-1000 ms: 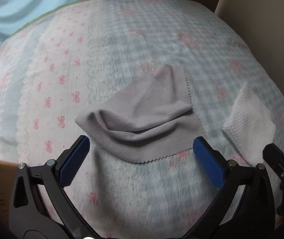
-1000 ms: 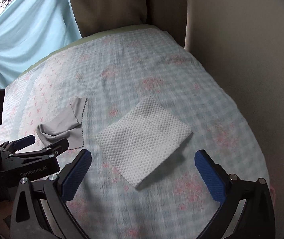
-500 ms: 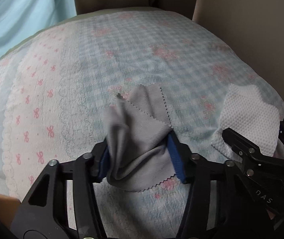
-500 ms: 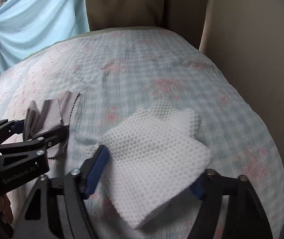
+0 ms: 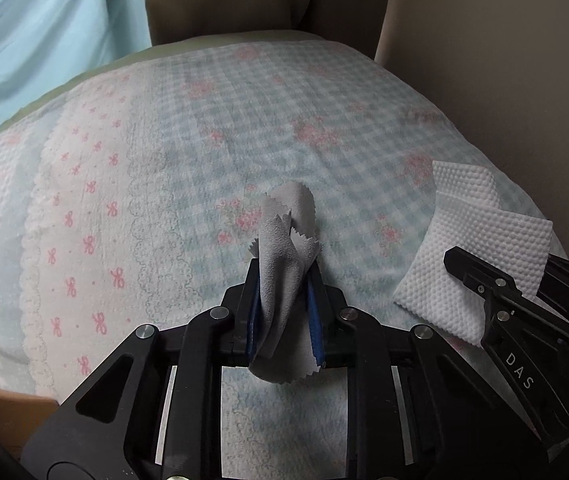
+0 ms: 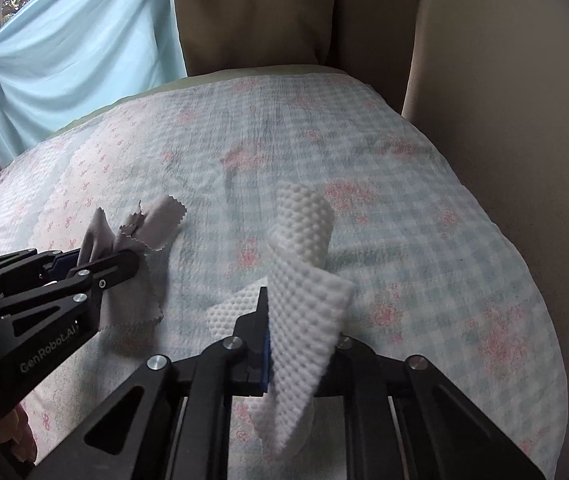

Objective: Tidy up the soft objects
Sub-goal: 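Grasp the grey cloth with the left gripper while the right grasps the white textured cloth, then carry both cloths over the box with both grippers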

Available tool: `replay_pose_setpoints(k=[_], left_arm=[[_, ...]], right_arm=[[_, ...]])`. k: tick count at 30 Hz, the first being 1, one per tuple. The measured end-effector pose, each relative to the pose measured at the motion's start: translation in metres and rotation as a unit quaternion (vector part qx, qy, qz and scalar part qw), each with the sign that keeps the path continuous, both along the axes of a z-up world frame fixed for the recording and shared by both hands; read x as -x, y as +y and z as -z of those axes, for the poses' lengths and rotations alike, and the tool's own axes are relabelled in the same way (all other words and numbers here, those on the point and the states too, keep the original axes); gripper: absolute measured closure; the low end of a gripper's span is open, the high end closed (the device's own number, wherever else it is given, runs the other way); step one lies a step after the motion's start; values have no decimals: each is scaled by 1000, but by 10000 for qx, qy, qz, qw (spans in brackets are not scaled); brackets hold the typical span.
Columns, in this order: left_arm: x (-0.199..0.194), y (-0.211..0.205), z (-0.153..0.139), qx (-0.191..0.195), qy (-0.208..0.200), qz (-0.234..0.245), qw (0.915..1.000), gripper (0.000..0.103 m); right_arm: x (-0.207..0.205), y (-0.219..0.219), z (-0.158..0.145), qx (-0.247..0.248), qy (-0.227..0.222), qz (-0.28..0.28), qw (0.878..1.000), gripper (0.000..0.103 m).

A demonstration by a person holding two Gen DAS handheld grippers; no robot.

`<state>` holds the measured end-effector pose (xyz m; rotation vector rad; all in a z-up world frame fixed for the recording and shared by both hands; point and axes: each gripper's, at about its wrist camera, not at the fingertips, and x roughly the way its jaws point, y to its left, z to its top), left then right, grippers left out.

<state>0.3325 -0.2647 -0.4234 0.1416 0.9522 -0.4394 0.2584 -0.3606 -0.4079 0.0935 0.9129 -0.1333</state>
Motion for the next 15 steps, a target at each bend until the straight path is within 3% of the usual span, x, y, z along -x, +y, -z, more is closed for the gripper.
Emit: replay_pose_setpoints(k=[7, 15], left_arm=[[11, 5, -42, 127, -211, -107, 9996, 85], [36, 23, -126, 303, -534, -206, 9979, 85]], right_arm=[[12, -1, -46, -66, -192, 78, 9998, 92], [37, 13, -135, -89, -527, 101, 9985, 92]])
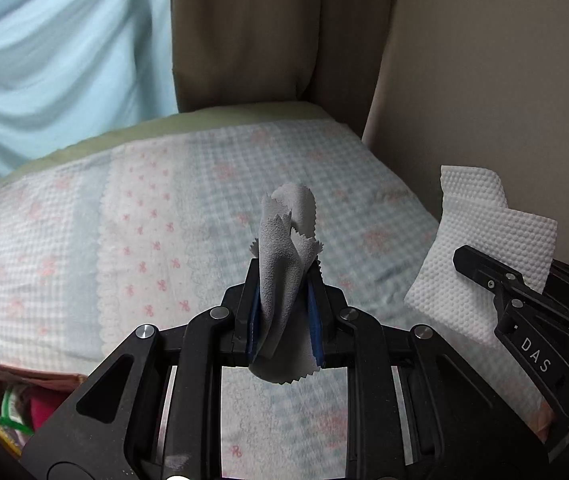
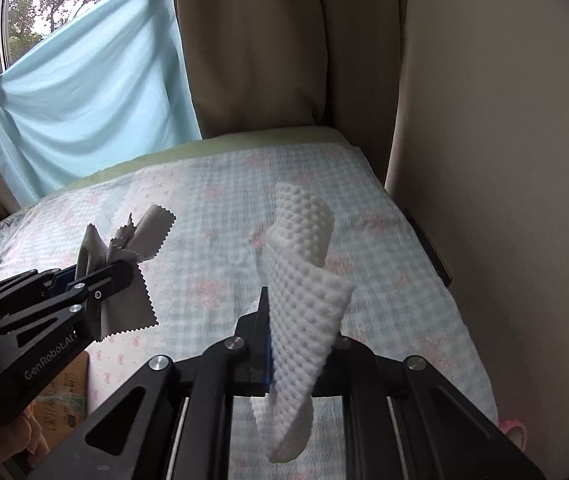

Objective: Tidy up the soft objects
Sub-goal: 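Carry both cloths over the box with both grippers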

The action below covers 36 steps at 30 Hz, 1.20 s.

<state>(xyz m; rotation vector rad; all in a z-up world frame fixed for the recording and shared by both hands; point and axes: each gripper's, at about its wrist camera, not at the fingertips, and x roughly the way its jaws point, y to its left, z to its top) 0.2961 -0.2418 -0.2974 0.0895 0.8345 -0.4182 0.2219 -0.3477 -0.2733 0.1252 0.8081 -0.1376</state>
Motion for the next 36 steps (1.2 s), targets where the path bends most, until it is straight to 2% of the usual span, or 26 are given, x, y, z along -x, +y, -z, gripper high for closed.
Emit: replay_pose_setpoints(k=[9, 13, 17, 26, 31, 36], left_arm=[[48, 49, -109, 287, -220, -149, 9992, 85], [71, 86, -145, 277, -259, -178, 9991, 85], [89, 138, -164, 111, -242, -234, 9994, 85], [114, 272, -177, -47, -46, -551, 9985, 85], [114, 331, -161, -145, 176, -708, 9972, 85], [106, 370, -136, -399, 459, -633, 9961, 85]], right_arm=[[36, 45, -108, 3, -100, -159, 9998, 92], [54, 77, -139, -4, -82, -261, 9996, 92], [70, 120, -156, -67, 47, -423, 9991, 92], [84, 226, -154, -352, 359, -775, 9957, 92], [69, 270, -133, -681, 644, -939, 9912, 92], [45, 304, -98, -1028, 1035, -1045, 9838, 92]])
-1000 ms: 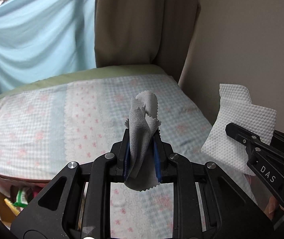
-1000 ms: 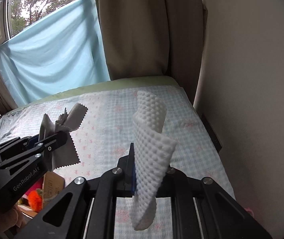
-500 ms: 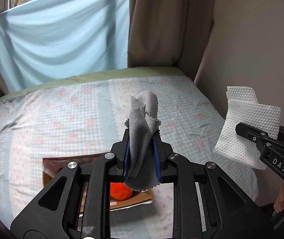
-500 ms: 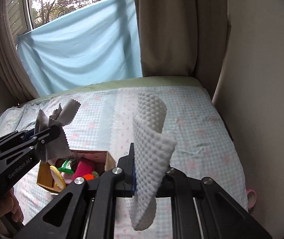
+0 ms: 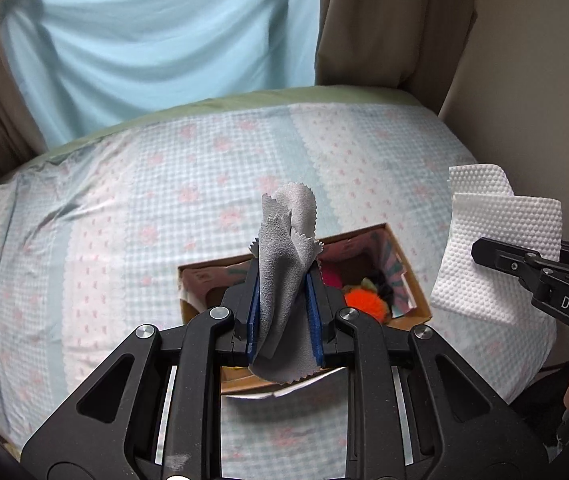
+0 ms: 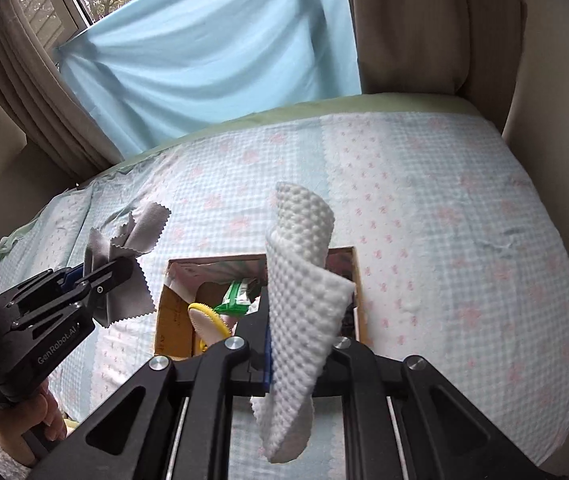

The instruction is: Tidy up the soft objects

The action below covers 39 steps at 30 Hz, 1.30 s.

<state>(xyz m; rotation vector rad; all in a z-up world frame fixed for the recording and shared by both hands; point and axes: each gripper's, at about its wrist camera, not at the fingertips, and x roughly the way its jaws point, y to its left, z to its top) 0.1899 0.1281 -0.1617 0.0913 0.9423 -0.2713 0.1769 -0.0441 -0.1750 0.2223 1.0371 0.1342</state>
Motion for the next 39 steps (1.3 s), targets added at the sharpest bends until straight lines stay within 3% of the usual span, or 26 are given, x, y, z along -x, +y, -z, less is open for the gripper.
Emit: replay_pose_setpoints(k=[7, 11, 20, 28, 29, 30, 31, 32, 33, 34, 39], left_arm=[[-18, 33, 44, -208, 549, 189, 9981, 85], [-33, 38, 73, -144, 926, 248, 9953, 85], [-63, 24, 136, -319, 1690, 409, 9842, 85], [-73, 14, 157, -549, 1958, 536, 9776, 85], [-74, 12, 157, -610, 1942, 534, 9776, 84], [-74, 11, 158, -664, 1926, 543, 9775, 73], [-73, 9, 158, -699, 1925, 586, 9770, 57], [-72, 8, 159, -719, 1951, 652, 9760, 0], [-70, 7, 160, -744, 1973, 713, 9749, 0], [-68, 5, 160, -781, 1972, 759, 9743, 0], [-59, 2, 161, -834, 1923, 786, 9746, 0]], right_arm=[[-25, 47, 42, 153, 525, -423, 9976, 92], [-35, 60, 73, 136, 990, -501, 9937, 92], [-65, 51, 130, -67, 1813, -341, 9828, 92], [-93, 42, 151, -388, 2217, -174, 9742, 92], [-96, 42, 155, -432, 2311, -167, 9718, 92], [-97, 42, 159, -415, 2401, -151, 9698, 91], [-98, 42, 162, -346, 2437, -117, 9692, 79], [-98, 41, 163, -303, 2416, -90, 9699, 65], [-97, 40, 164, -311, 2394, -80, 9704, 21], [-96, 40, 165, -365, 2374, -88, 9707, 0], [-91, 36, 164, -46, 2468, -179, 9689, 0]])
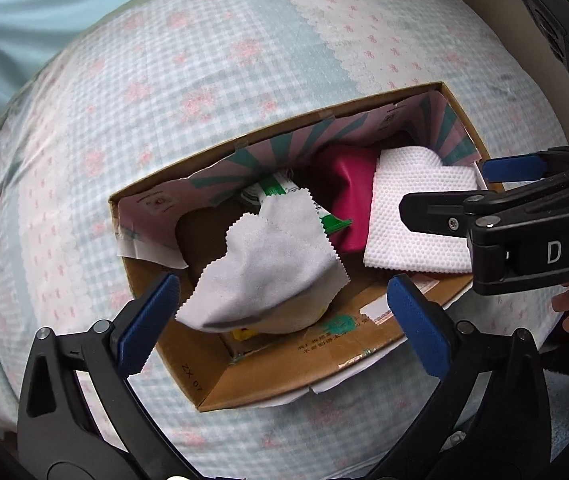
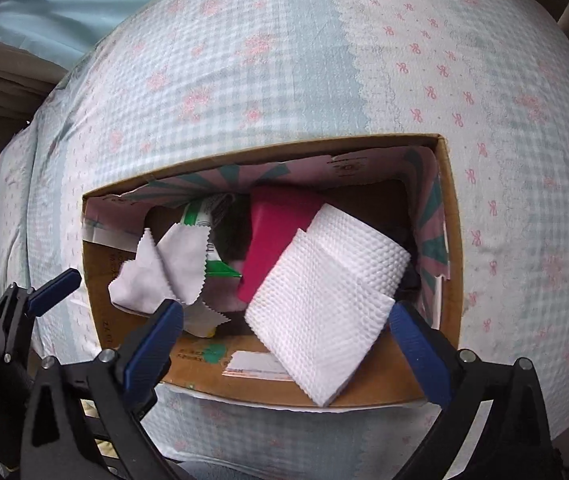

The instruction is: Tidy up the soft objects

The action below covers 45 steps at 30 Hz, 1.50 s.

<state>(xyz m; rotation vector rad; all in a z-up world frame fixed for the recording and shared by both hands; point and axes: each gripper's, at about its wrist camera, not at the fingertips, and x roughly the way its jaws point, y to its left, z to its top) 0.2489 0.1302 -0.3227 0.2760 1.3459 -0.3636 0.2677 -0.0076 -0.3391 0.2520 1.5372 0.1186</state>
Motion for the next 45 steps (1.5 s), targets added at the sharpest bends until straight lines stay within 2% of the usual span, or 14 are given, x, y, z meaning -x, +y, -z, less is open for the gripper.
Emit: replay_pose_setpoints(k=[4, 14, 19, 24, 27, 29, 32, 36, 40, 45], left_arm=[[4, 1, -7, -28, -50, -16, 10000, 0], [29, 2, -43, -26, -415, -159, 9990, 0], [49, 8, -71, 85, -607, -451, 9971, 0], [67, 15, -120, 289, -1007, -847, 9909, 0], [78, 16, -157, 377, -1282, -1088, 9850, 0], [86, 15, -184, 192, -1475, -1324, 9800, 0], [105, 20, -229, 474, -1850, -1625, 9681, 0], [128, 23, -277, 615, -2303, -1852, 9534, 0], [152, 19, -313, 791, -2735, -1872, 9402, 0], [183, 6, -344, 773, -3300, -1812, 9232, 0]], right_arm=[[7, -5, -12, 193, -149, -36, 9997, 0], [36, -13, -55, 88, -615, 73, 9980, 0], [55, -16, -91, 157, -984, -22, 9950, 0], [77, -25, -144, 226, -1475, -121, 9887, 0], [92, -32, -182, 349, -1868, -116, 9817, 0], [104, -37, -209, 480, -2136, -155, 9756, 0], [123, -46, -247, 643, -2507, -160, 9658, 0], [150, -58, -293, 813, -2984, -118, 9509, 0], [170, -69, -325, 1006, -3355, -16, 9367, 0], [191, -78, -347, 1129, -3640, 79, 9245, 0]])
